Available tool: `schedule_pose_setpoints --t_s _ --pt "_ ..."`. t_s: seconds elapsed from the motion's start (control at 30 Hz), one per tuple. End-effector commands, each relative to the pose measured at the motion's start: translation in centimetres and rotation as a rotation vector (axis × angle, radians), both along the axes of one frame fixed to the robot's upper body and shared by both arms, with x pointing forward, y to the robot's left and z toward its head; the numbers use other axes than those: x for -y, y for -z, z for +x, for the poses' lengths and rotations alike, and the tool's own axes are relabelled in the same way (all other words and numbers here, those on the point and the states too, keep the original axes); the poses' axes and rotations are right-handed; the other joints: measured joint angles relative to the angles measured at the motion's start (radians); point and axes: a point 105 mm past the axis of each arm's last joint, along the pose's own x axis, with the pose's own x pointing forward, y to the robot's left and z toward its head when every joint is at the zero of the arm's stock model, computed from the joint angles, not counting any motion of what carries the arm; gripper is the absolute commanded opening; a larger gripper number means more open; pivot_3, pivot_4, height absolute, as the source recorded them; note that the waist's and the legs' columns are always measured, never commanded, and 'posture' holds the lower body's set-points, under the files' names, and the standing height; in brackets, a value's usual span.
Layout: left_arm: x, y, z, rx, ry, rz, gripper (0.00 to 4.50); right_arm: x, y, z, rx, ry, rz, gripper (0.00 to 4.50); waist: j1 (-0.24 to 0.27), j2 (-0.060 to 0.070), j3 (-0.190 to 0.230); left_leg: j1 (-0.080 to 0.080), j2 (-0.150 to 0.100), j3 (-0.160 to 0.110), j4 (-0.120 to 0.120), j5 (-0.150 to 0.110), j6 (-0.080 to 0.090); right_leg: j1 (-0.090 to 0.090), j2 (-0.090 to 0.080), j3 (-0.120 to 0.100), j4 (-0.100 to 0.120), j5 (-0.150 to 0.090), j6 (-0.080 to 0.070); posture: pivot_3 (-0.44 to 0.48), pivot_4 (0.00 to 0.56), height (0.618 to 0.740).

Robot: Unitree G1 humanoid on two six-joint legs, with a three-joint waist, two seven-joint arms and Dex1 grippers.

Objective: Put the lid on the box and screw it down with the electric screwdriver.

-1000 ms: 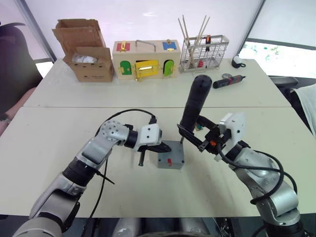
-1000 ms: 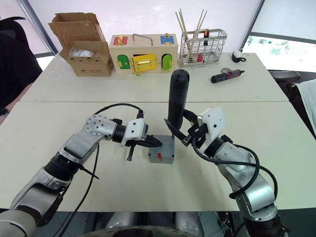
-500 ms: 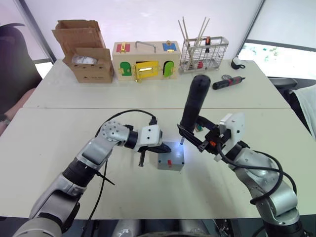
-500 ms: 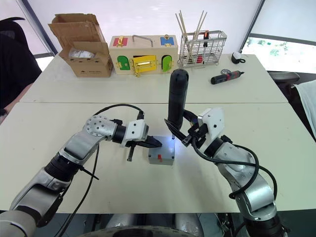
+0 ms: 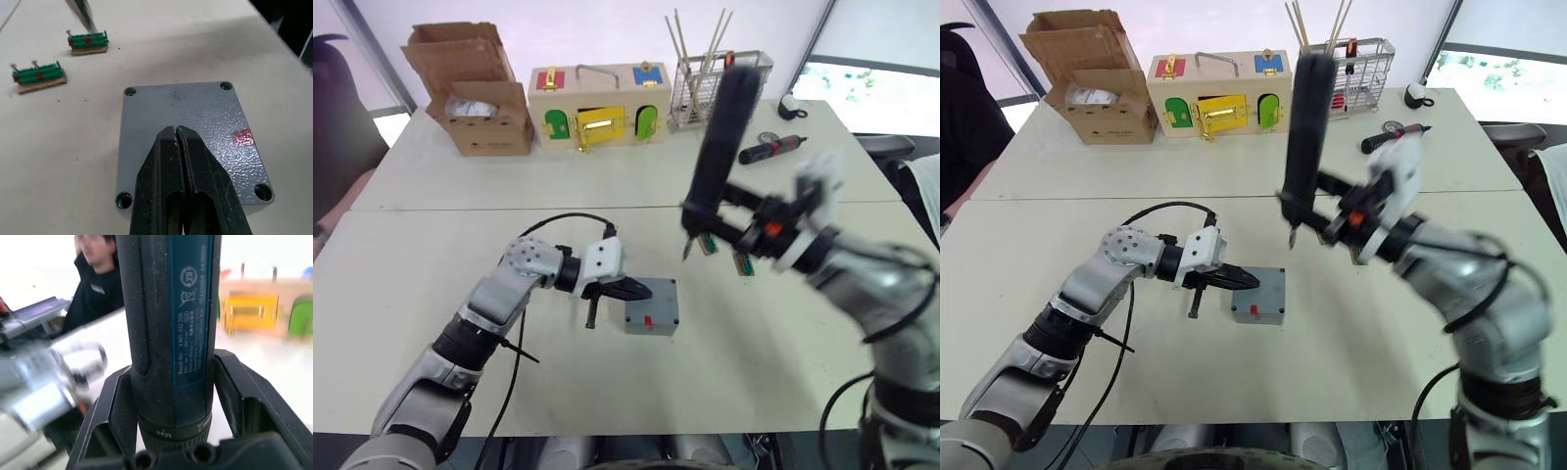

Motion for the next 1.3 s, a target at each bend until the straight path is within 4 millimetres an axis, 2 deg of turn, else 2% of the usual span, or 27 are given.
schedule_pose_setpoints --t_s 0.03,0.07,0.13,0.2,0.27,0.4,0.53,0.57,0.67,0.9,1.07,1.3 --pt "-1.9 -0.2 0.7 -0.176 -0.097 -0.036 0.0 1.0 -1.8 -1.0 -0.112 -0.078 0.058 1.95 0.0 -0.001 0.002 0.0 0.0 -0.001 -0.002 0.0 0.0 -0.001 0.0 -0.001 -0.001 0.0 0.0 0.0 0.15 0.74" --pt "-2.2 -2.3 1.7 -0.194 -0.132 -0.122 0.0 1.7 -2.5 -0.8 -0.184 -0.096 0.117 1.95 -0.001 0.001 0.004 -0.002 0.001 -0.002 -0.002 0.0 0.0 -0.001 0.001 -0.002 -0.001 0.0 0.0 0.0 0.15 0.74" --pt "-2.7 -5.0 2.9 -0.196 -0.168 -0.222 0.0 3.1 -3.8 -0.4 -0.302 -0.106 0.192 1.95 -0.001 0.0 0.016 -0.01 0.001 -0.004 0.001 0.002 -0.003 -0.007 0.001 -0.004 -0.001 0.0 0.0 0.0 0.15 0.74" --pt "-2.8 -6.4 3.2 -0.173 -0.16 -0.25 0.0 4.4 -4.6 0.2 -0.394 -0.082 0.206 1.95 0.0 0.001 0.024 -0.029 0.0 -0.004 0.013 0.006 -0.01 -0.024 0.001 -0.005 0.008 0.0 0.001 0.0 0.15 0.74" --pt "-2.6 -7.2 3.0 -0.15 -0.137 -0.249 0.0 5.8 -4.7 0.7 -0.444 -0.012 0.168 1.95 0.003 0.001 0.03 -0.037 -0.001 -0.004 0.018 0.007 -0.01 -0.032 0.0 -0.007 0.014 0.0 0.001 0.0 0.15 0.74" --pt "-1.8 -7.8 1.0 -0.062 -0.017 -0.165 0.0 11.5 -1.8 2.1 -0.663 0.264 0.035 1.95 0.005 0.0 0.031 -0.038 -0.001 -0.004 0.018 0.007 -0.01 -0.033 0.0 -0.008 0.014 0.0 0.001 0.0 0.15 0.74" --pt "-1.3 -6.8 -0.9 0.016 0.073 -0.061 0.0 15.2 0.7 1.8 -0.848 0.393 -0.005 1.95 0.002 0.005 0.035 -0.038 -0.001 -0.003 0.018 0.007 -0.01 -0.032 0.0 -0.008 0.013 0.0 0.001 0.0 0.15 0.74" --pt "-1.3 -6.3 -1.3 0.051 0.088 -0.019 0.0 16.1 1.9 1.6 -0.906 0.433 -0.039 1.95 0.0 0.007 0.036 -0.038 -0.001 -0.003 0.018 0.007 -0.01 -0.033 0.0 -0.008 0.014 0.0 0.001 0.0 0.15 0.74" --pt "-1.1 -5.4 -2.5 0.091 0.111 0.032 0.0 17.5 4.1 0.8 -1.047 0.498 -0.095 1.95 -0.003 0.013 0.039 -0.037 -0.001 -0.002 0.017 0.007 -0.01 -0.035 0.0 -0.007 0.017 0.0 0.001 0.0 0.15 0.74" --pt "-0.9 -4.4 -3.8 0.116 0.11 0.067 0.0 19.7 7.9 -0.7 -1.26 0.597 -0.166 1.95 0.0 0.014 0.04 -0.037 -0.001 -0.002 0.018 0.007 -0.008 -0.036 0.001 -0.006 0.021 0.0 0.001 0.0 0.15 0.74" --pt "-0.9 -4.4 -3.7 0.148 0.108 0.081 0.0 20.6 8.9 -0.6 -1.291 0.626 -0.186 1.95 0.003 0.014 0.04 -0.037 -0.002 -0.002 0.019 0.008 -0.008 -0.036 0.001 -0.006 0.022 0.0 0.001 0.0 0.15 0.74" --pt "-0.2 -6.2 -3.9 0.129 0.142 -0.002 0.0 21.6 10.4 -0.2 -1.318 0.662 -0.209 1.95 0.001 0.014 0.04 -0.036 -0.002 -0.002 0.02 0.009 -0.009 -0.036 0.001 -0.007 0.026 0.0 0.001 0.0 0.15 0.74"
